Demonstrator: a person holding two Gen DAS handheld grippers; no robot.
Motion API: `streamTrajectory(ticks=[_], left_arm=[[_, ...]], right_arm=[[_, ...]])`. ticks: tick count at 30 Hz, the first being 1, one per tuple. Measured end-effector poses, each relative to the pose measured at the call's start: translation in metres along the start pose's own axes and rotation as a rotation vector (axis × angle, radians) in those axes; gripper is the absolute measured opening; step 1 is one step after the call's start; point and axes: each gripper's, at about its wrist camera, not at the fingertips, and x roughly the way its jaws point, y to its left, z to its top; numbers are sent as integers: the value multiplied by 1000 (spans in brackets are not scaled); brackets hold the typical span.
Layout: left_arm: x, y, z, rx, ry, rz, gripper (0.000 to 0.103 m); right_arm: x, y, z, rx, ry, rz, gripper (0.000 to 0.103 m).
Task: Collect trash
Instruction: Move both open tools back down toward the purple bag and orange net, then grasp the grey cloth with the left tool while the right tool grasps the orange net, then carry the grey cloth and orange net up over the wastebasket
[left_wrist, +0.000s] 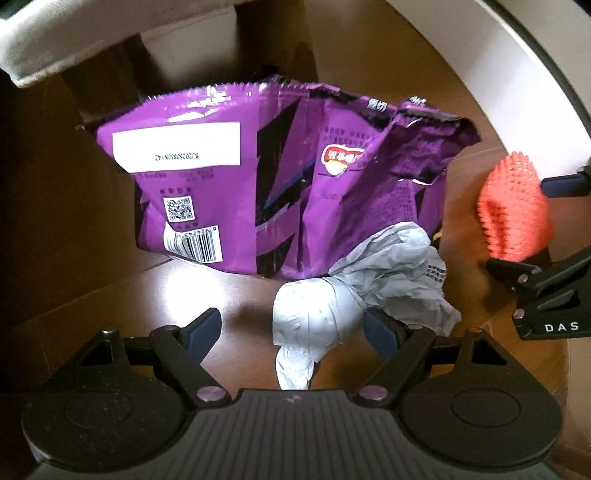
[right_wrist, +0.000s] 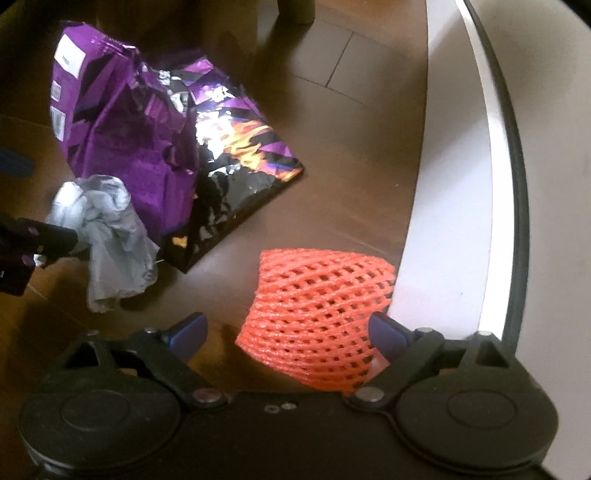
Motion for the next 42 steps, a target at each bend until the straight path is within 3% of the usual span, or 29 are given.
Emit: streamTrajectory(ticks=[6,9,11,13,22,29,42], left_arm=[[10,-8,1,-9,35,-22,83],[13,-12,2,3,48,-15,59],[15,-13,2,0,57,-7,57],[16,-12,1,-5,55,3,56],[4,2,-6,-52,59,-14,54],[-25,21,-18,-76,31,-44,54],[-126,38,-9,-147,-72,-20,54]], right_arm=[[4,5,-3,-24,-25,-49,93],[5,9,-8,-48,-43,-102,84],[6,15,-13,-65,-37,-76,64],[11,21,-17,-75,1,-64,62],[11,18,-17,-35,14,-35,18],[-15,-1,-10,48,-37,46,15],[-141,-27,21,238,-292,205,15]])
